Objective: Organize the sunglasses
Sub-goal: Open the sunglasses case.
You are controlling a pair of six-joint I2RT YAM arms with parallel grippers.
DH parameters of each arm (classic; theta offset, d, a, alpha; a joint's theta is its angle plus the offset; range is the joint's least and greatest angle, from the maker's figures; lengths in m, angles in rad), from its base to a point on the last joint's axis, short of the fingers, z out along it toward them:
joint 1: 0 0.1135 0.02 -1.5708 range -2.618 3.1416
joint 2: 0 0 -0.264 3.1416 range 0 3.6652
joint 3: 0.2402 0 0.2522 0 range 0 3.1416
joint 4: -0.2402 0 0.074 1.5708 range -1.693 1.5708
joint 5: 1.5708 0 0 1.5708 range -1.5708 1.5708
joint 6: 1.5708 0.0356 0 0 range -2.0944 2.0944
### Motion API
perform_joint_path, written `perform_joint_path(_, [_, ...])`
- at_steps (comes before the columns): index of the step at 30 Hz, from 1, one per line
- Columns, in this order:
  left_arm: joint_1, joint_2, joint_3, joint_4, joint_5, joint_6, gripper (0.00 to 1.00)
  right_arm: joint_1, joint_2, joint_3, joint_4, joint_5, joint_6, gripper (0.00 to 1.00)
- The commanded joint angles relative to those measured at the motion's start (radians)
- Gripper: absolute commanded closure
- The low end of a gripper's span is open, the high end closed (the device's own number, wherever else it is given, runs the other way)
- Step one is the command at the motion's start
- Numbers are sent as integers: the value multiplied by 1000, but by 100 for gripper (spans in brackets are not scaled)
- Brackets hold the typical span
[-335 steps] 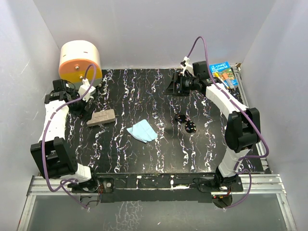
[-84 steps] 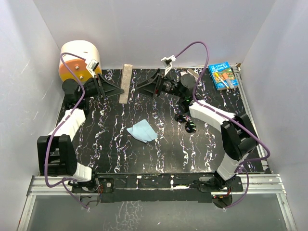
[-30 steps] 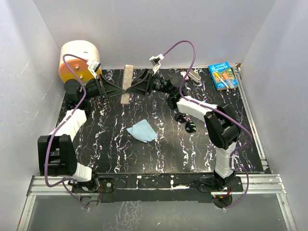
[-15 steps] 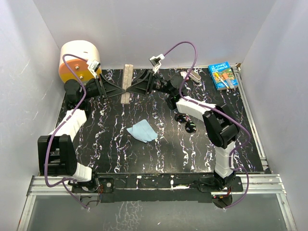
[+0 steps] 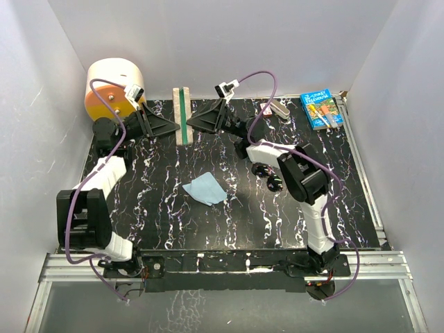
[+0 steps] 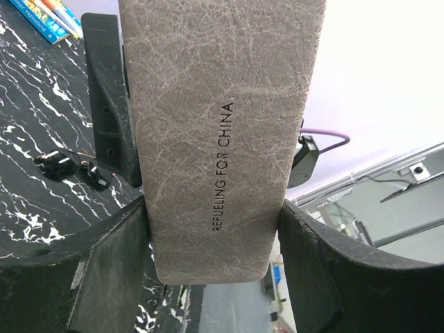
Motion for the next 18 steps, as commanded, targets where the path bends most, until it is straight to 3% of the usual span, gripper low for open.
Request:
perform_joint_path(1, [-6, -10, 17, 263, -66, -139, 100, -31, 111, 10, 395, 96, 240, 92])
perform_joint_path(18, [-5, 10, 24, 380, -100, -219, 100, -29, 203, 14, 404, 218, 485, 92])
